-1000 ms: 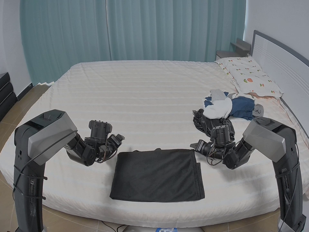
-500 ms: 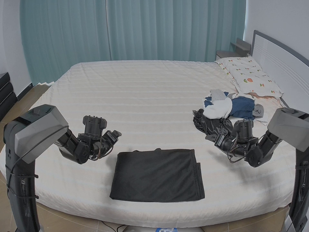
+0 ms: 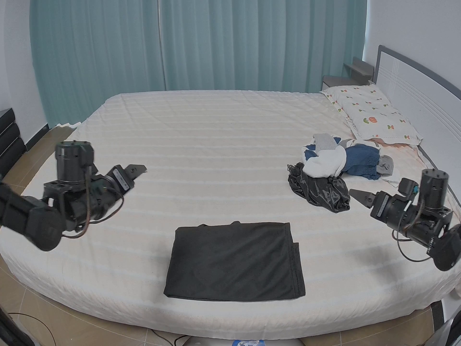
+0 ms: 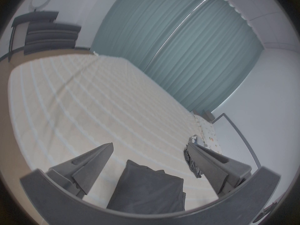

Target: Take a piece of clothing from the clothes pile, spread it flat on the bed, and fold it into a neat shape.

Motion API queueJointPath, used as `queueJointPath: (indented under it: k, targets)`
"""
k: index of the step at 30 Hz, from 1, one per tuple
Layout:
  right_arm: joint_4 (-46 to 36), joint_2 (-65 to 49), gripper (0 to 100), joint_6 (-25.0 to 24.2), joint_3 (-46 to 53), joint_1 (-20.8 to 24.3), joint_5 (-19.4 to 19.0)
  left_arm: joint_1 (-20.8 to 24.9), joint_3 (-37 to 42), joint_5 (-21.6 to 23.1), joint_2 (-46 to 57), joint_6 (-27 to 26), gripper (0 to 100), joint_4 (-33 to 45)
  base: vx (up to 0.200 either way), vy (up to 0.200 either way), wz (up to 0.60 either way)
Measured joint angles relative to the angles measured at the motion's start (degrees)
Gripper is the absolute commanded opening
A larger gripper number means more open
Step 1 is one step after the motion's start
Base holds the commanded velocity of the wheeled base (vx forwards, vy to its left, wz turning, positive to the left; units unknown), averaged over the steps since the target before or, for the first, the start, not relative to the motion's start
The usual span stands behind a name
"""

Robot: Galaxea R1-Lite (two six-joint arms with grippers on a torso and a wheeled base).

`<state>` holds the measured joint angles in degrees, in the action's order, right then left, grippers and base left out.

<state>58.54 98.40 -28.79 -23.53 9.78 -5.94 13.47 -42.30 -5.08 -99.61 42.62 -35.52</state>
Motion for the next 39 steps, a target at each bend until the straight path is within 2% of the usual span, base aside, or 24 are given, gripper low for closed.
queueJointPath:
  k: [10,15,18,23,32,35,39]
  targets:
    - [-0.2,-24.1,100,11.8,13.9,-3.9,0.0,-0.6,14.4,-6.4,27.8,-14.2,100,0.5,0.000,0.000,0.00]
    - [-5.4,-36.1,100,18.3,19.1,-5.9,-0.1,-0.8,20.3,-10.0,39.7,-20.8,100,3.7,0.000,0.000,0.00]
    - [-12.2,-43.3,100,22.4,20.7,-6.6,-0.2,-0.8,22.3,-12.1,45.6,-23.9,100,7.9,0.000,0.000,0.00]
    - [-28.3,-56.8,100,28.4,21.3,-7.3,-0.3,-0.8,24.0,-14.9,56.0,-28.9,100,17.0,0.000,0.000,0.00]
    - [-62.4,-76.6,100,33.5,15.3,-9.5,1.9,-3.3,24.7,-18.2,72.7,-39.6,100,31.9,0.000,0.000,0.00]
    - [-71.0,-82.0,100,35.0,11.7,-11.0,5.3,-6.2,24.6,-18.9,78.6,-44.9,100,35.9,0.000,0.000,0.00]
    - [-75.6,-87.5,100,36.4,7.6,-12.3,12.6,-10.0,24.2,-19.3,85.6,-49.9,100,39.0,0.000,0.000,0.00]
